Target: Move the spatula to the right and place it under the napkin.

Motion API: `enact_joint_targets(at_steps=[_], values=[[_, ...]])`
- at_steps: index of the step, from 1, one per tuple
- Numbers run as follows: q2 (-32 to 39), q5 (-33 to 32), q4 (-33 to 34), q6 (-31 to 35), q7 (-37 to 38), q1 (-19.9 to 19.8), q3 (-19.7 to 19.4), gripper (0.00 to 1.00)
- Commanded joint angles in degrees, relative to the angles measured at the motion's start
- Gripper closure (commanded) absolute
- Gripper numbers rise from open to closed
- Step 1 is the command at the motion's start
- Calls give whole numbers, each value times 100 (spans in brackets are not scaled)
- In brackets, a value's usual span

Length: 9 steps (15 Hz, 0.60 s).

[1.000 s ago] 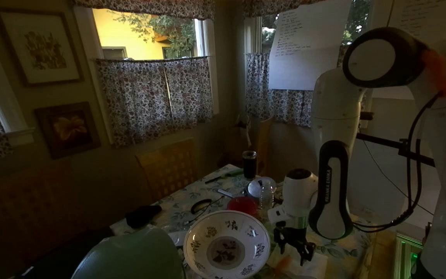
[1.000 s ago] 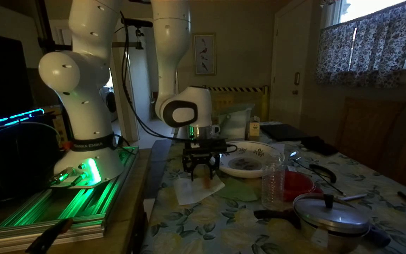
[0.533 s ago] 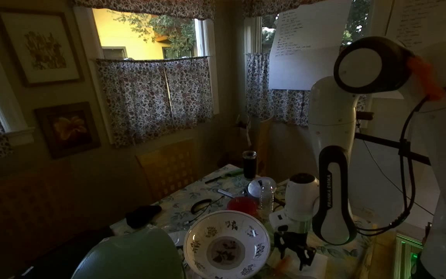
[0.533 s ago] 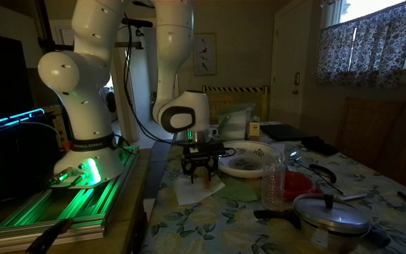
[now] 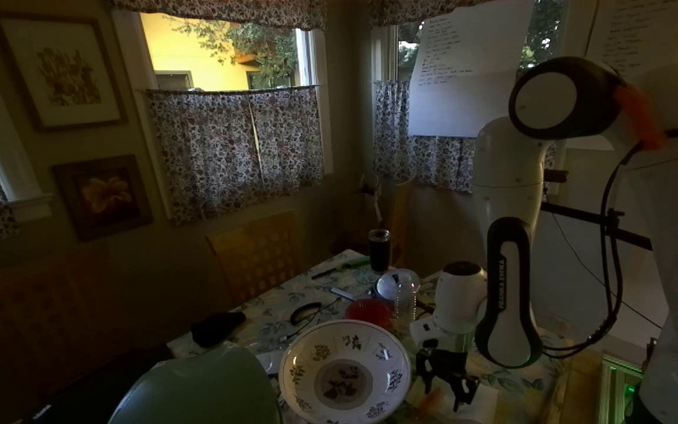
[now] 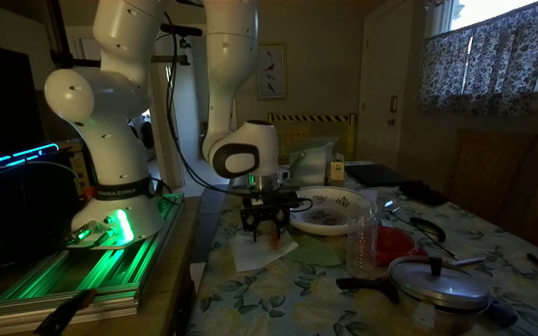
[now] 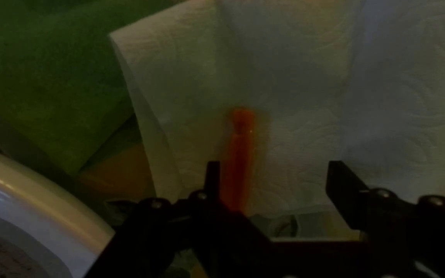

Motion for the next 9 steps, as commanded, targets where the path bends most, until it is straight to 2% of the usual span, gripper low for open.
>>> enact_joint_targets(at_steps=[1,4,9], values=[[207,-323,163,-187,-13,-804,557,25],[310,-370,231,-343,-45,-1350,932,23],[400,-236,350,-693,-180,-2072,1430,29]])
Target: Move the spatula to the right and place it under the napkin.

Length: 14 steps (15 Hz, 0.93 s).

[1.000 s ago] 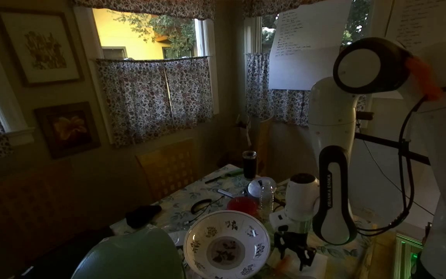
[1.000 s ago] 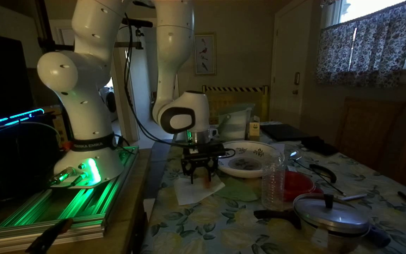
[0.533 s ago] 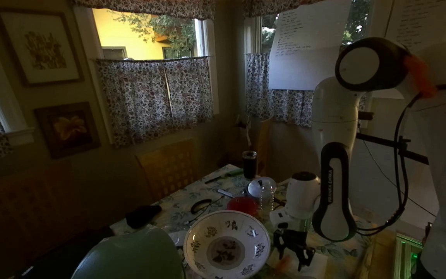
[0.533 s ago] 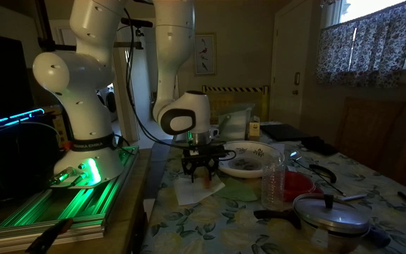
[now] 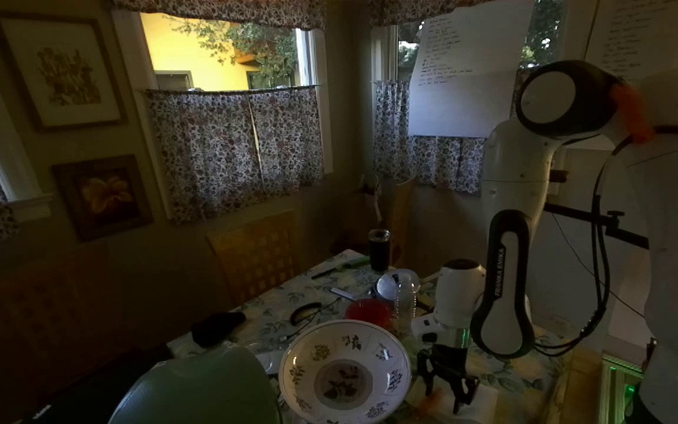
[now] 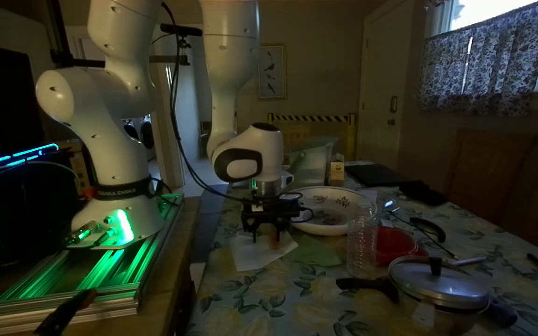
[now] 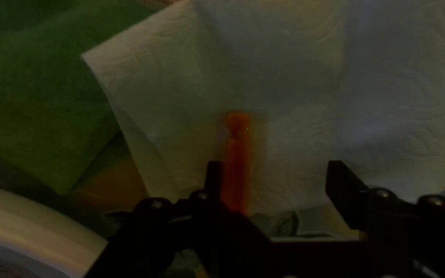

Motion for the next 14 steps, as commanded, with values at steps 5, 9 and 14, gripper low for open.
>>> enact_joint_targets(at_steps=[5,9,14], values=[[187,77,250,-514,-340,-962,690,48],[190,173,263,-681,-517,-1162,865,66],[199,264,274,-858,-711,-1147,872,59]])
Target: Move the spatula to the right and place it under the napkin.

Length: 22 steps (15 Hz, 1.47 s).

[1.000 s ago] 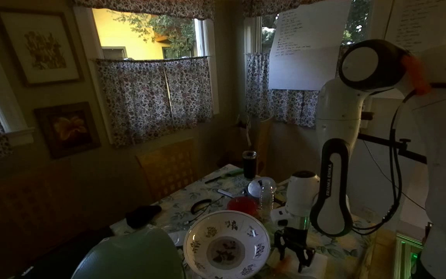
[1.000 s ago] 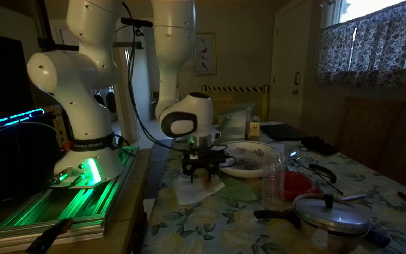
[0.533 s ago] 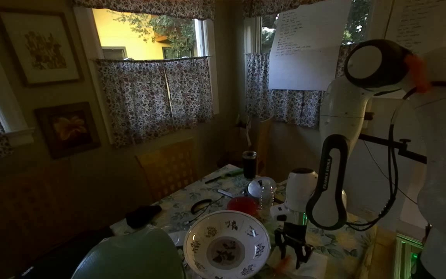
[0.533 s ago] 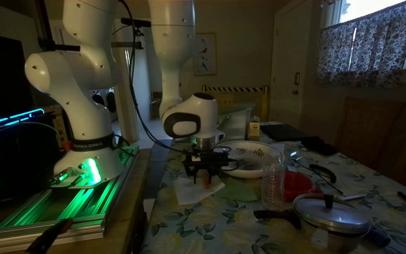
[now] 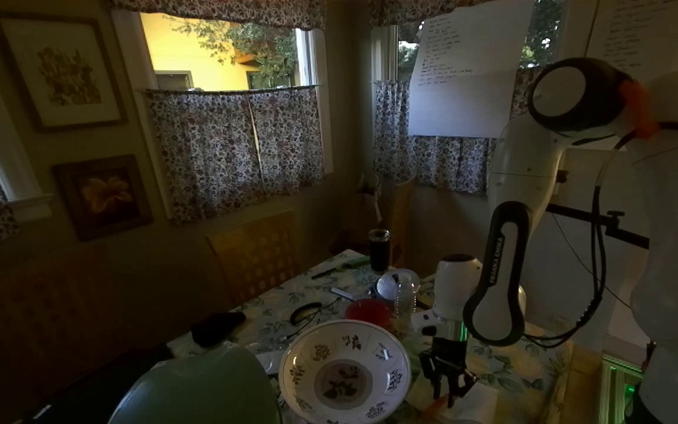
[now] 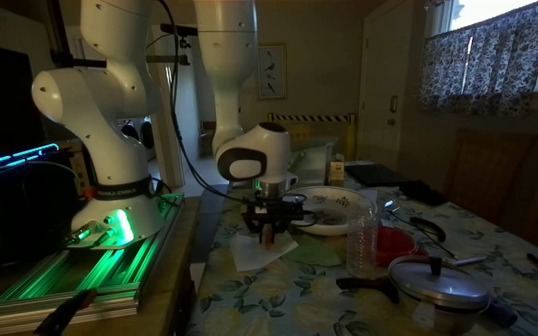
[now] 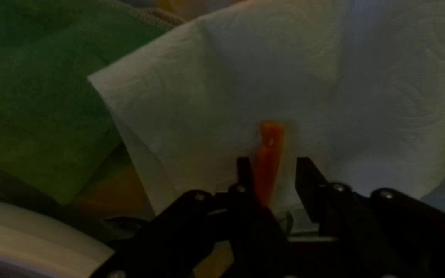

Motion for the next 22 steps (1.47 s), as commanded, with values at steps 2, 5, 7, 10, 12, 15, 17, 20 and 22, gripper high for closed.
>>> enact_joint_targets(at_steps=[2,5,7,10,12,15,17,20,22], values=[[132,234,121,-242,-337,-44,76,54],[116,264,112,-254,-412,-33,86,63],[107,280,110,-257,-464,-20,79,88],[54,284,87,-257,-498,9,44,97],[-24,301,24,-284,-501,-14,103,95],[-376,352,-174,-289,-381,52,140,95],[-619,473,-359,-275,-312,-76,207,95],[-658,327,-253,-515,-64,-414,294,95],[-748,344,-273,-616,-9,-728,396,95]])
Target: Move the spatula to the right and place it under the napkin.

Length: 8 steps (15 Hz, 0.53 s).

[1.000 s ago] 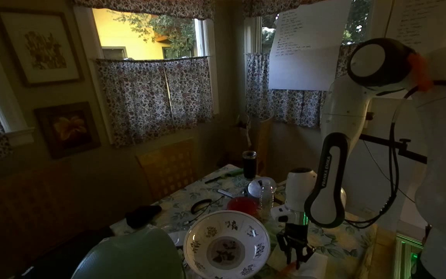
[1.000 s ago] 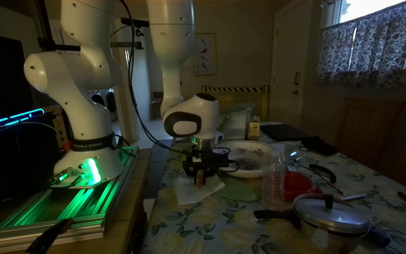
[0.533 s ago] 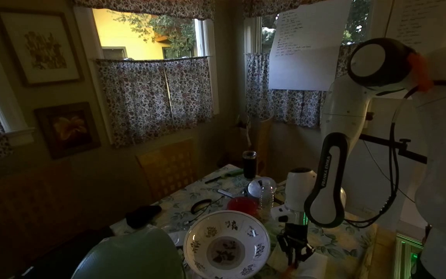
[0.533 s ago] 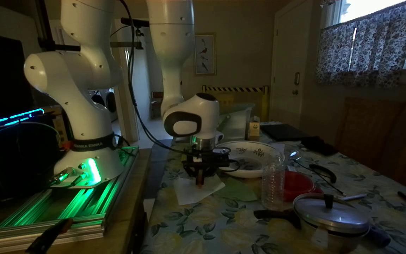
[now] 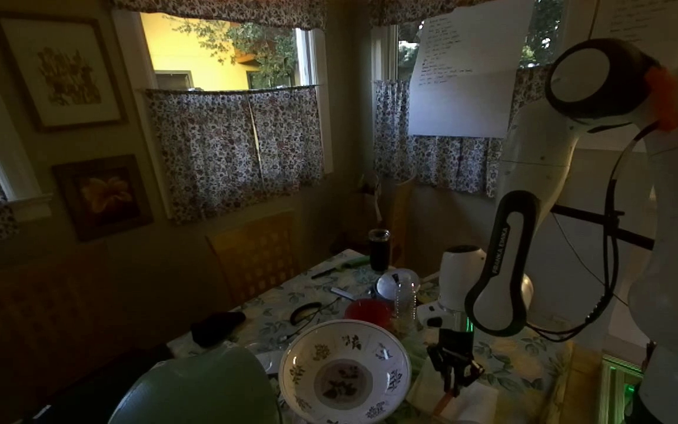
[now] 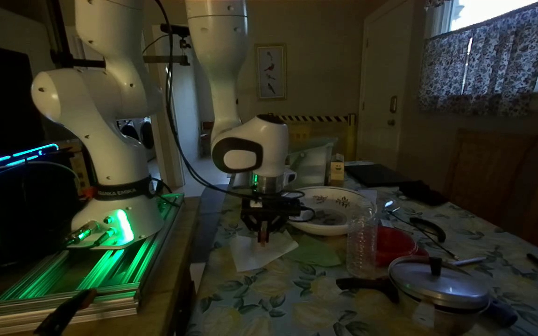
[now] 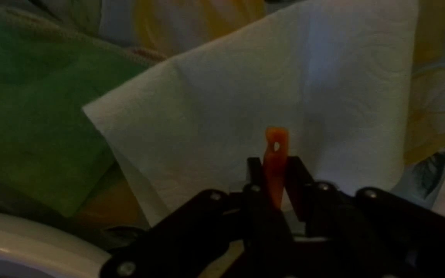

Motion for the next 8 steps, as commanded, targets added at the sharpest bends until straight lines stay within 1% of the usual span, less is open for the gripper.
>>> enact_joint_targets(at_steps=[1,3,5,8], values=[[-213,-59,12,-329,170,-664,279,95],[-242,-19,35,-461,110,-1156,518,95],[-251,39,-7,-554,20,-1773,857,95],[-180,110,20,-1050,-271,-2896,1554,95]])
